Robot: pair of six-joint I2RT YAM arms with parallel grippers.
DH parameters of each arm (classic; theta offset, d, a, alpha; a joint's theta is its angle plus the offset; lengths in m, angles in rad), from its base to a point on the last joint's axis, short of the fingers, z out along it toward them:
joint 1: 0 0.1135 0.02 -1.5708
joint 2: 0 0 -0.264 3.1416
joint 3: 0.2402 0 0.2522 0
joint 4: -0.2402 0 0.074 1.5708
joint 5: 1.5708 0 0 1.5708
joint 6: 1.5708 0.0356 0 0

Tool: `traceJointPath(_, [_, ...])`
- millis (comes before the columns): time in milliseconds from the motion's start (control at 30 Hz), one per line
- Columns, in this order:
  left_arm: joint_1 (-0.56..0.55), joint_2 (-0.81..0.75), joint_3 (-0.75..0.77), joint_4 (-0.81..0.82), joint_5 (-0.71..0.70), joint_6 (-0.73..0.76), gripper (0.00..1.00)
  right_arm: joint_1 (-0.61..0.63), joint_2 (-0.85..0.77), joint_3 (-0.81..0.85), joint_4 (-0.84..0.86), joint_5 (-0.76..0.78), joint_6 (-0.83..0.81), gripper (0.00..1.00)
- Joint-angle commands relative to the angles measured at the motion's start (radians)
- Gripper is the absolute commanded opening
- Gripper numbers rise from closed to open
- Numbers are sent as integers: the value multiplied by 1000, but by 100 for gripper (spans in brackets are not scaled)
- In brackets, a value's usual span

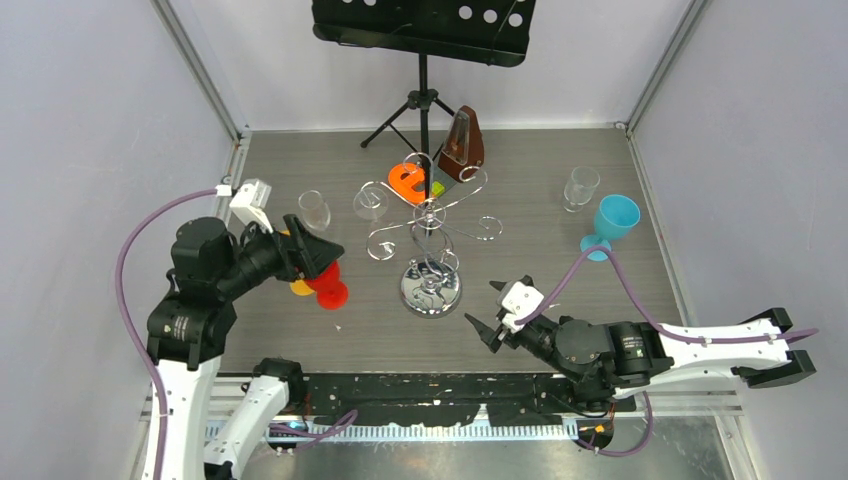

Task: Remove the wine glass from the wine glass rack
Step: Place the wine glass at the center of the board, then pick up the wine glass from the wine rack.

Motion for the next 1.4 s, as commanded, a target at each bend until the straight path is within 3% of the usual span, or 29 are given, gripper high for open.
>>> traceJointPath(0, [-3, 23, 19, 171, 104, -158, 72, 3, -1, 17, 39, 48, 46, 75])
traceJointPath(400, [-3, 120, -24, 365, 160, -387, 69, 4, -39, -22, 40, 63, 63, 74])
traceJointPath(733, [-3, 196, -48, 440, 153, -445, 66, 4, -67, -46, 48, 68, 48, 74])
traceJointPath(1367, [-19, 243, -63, 541, 229, -527, 49, 3, -86, -75, 58, 65, 56, 75])
